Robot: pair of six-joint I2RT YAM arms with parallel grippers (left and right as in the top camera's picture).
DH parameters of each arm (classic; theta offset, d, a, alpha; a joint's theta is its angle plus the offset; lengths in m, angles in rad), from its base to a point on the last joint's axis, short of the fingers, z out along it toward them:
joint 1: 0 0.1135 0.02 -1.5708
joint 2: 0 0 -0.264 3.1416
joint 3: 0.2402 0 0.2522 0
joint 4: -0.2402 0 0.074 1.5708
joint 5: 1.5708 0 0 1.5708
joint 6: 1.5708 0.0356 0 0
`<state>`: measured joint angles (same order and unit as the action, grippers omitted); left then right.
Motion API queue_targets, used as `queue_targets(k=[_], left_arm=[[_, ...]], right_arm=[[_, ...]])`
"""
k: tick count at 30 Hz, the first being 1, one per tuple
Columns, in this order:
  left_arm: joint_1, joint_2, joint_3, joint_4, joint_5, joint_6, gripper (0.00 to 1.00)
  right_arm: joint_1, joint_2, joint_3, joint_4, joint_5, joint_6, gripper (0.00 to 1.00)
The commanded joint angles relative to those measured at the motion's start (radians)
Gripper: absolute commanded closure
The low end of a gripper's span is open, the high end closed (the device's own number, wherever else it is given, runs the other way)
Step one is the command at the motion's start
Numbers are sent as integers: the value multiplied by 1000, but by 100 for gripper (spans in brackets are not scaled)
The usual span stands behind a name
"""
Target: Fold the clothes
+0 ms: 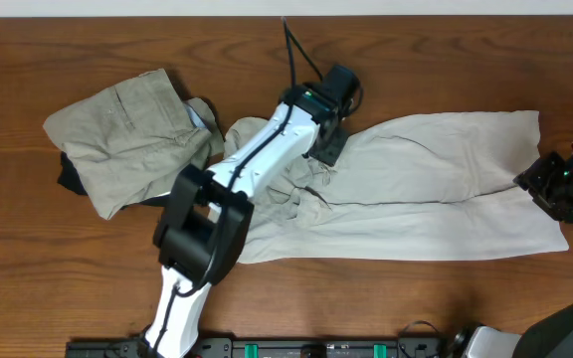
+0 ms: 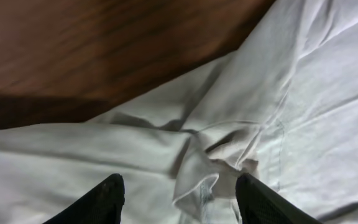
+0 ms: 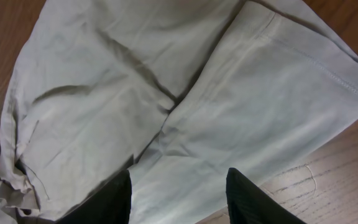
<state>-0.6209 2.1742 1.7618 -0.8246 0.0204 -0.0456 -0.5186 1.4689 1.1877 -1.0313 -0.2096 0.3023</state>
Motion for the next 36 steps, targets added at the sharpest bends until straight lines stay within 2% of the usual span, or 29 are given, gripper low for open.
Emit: queue_targets(k=[1, 5, 7, 10, 12, 13, 17, 21, 28, 36], left_arm=[[2, 58, 7, -3, 5, 35, 41], [2, 65, 7, -2, 5, 38, 41], [2, 65, 7, 4, 5, 46, 45], [2, 65, 7, 4, -19, 57, 66], [2, 65, 7, 2, -45, 59, 89], [2, 64, 8, -5, -59, 60, 94], [2, 40, 8, -74, -99, 47, 94], [2, -28, 8, -171, -173, -34, 94], [2, -152, 8, -312, -175, -119, 94], [2, -156, 7, -481, -174, -182, 94]], right_arm=[[10, 4, -5, -2, -4, -12, 52], [10, 4, -5, -2, -4, -12, 52], [10, 4, -5, -2, -4, -12, 52], [10, 4, -5, -3, -4, -12, 52], [10, 4, -5, -5, -4, -12, 51], [10, 4, -5, -5, -4, -12, 51], [10, 4, -5, -6, -4, -12, 51], [10, 4, -5, -5, -4, -12, 51], [10, 4, -5, -5, -4, -12, 51], [10, 4, -5, 1, -4, -12, 50]])
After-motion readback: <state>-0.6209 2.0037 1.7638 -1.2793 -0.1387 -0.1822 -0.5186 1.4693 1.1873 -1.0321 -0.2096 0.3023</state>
